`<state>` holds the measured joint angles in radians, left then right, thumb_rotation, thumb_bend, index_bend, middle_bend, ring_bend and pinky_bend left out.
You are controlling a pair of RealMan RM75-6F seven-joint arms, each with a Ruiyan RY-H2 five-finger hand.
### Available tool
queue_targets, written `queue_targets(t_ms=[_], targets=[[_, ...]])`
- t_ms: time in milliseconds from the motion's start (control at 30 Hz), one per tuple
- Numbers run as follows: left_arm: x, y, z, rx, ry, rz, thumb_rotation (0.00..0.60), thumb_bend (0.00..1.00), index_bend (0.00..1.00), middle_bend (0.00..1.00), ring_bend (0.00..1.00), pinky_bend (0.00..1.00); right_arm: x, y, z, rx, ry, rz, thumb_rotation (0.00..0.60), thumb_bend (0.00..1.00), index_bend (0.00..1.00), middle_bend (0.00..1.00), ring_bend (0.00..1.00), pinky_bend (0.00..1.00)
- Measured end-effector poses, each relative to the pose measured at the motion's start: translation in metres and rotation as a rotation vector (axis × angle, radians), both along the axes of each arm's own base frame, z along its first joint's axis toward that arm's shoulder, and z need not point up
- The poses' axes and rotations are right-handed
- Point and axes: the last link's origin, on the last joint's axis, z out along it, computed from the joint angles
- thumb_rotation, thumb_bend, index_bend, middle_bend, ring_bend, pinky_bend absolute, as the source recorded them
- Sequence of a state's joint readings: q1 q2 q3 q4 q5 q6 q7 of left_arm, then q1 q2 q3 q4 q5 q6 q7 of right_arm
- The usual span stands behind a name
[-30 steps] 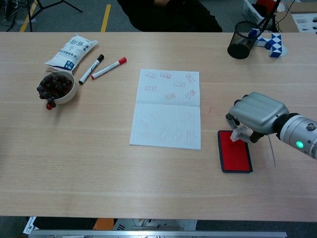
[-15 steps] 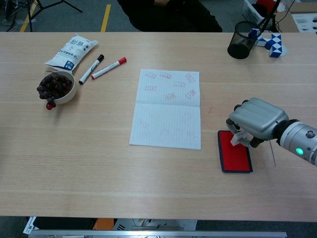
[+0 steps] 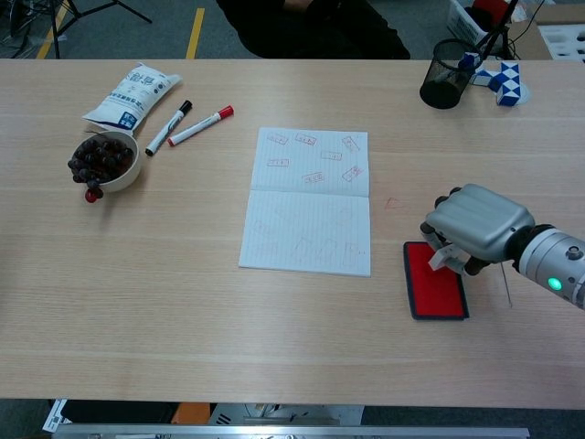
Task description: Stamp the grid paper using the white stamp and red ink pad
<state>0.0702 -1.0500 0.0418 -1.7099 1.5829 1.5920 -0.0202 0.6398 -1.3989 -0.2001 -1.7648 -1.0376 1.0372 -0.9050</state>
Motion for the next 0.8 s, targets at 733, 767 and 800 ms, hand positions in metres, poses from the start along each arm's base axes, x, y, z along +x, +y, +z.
queue_targets(t_ms=[733, 767, 800], targets=[[-0.0018, 0.0008, -0.0012, -0.005, 0.000, 0.004, 0.600, 0.17, 0.15, 0.11, 0.16, 0.10, -0.0052, 0.0098, -0.0040, 0.005, 0.036, 0.043, 0.600, 0.37, 0.62, 0.48, 0.30, 0.29], [-0.0018, 0.0008, -0.0011, -0.004, 0.000, 0.005, 0.600, 0.17, 0.15, 0.11, 0.16, 0.10, -0.0054, 0.0099, -0.0043, 0.005, 0.036, 0.043, 0.600, 0.37, 0.62, 0.48, 0.30, 0.29], [-0.0019, 0.0008, -0.0011, -0.004, 0.000, 0.005, 0.600, 0.17, 0.15, 0.11, 0.16, 0.10, -0.0057, 0.0101, -0.0048, 0.006, 0.037, 0.043, 0.600, 0.37, 0.62, 0.48, 0.30, 0.29]])
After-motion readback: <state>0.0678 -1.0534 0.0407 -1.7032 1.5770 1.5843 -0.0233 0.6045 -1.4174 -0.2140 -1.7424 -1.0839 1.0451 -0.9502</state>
